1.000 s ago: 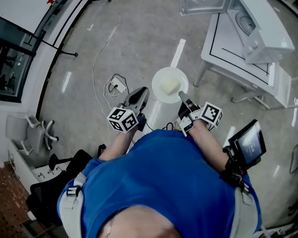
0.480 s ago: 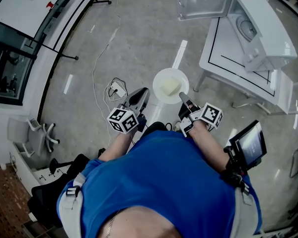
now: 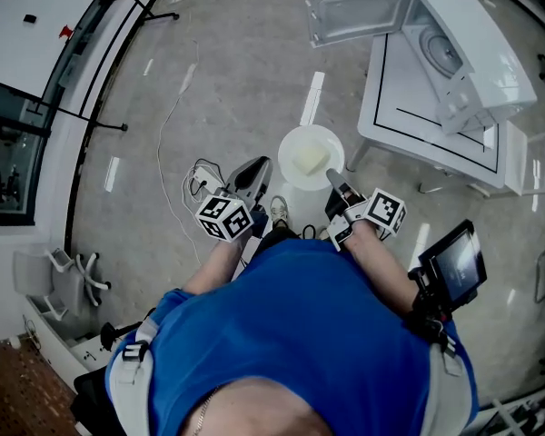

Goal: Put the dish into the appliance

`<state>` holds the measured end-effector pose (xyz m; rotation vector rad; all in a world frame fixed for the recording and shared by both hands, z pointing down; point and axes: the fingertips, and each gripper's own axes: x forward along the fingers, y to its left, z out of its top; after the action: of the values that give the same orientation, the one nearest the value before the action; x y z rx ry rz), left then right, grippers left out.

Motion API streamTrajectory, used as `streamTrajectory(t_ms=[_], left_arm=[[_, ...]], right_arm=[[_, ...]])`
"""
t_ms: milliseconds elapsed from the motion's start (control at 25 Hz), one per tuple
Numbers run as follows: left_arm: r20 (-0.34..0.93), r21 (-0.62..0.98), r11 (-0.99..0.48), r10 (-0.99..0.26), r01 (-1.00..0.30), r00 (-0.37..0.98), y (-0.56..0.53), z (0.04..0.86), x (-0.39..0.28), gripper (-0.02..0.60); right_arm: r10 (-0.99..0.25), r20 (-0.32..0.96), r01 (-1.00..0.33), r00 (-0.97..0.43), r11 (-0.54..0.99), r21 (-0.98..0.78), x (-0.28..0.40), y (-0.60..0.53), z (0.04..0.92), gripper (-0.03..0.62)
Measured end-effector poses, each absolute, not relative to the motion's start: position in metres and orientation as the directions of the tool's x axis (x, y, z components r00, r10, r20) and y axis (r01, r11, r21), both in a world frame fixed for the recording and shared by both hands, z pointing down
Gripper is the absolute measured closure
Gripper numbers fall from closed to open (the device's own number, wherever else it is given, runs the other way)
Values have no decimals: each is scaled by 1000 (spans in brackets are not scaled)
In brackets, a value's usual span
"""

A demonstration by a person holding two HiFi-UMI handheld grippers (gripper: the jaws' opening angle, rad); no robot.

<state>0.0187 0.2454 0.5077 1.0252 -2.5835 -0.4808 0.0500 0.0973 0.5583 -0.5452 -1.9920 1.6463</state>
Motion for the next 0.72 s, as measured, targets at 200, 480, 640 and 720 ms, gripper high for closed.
streamTrajectory(t_ms=[200,480,640,720], left_arm=[[154,426,633,-754,-646,-638,246,507,-21,540],[140,433,558,-818,-708,-558,252,504,-68,540],[143,424,517,-849,-744,-509,266,501,-93,540],[146,415,497,-863,-762,-484,273,500,-105,540]], right_arm=[[532,141,-37,-835,201,-979,25,101,559,583],[450,134,-41,-883,209,-977,-12,115,557,583],[403,123,-45,-907,198,-979,-31,134,556,583],[377,116,-44,-919,195,-980,-40,142,556,583]])
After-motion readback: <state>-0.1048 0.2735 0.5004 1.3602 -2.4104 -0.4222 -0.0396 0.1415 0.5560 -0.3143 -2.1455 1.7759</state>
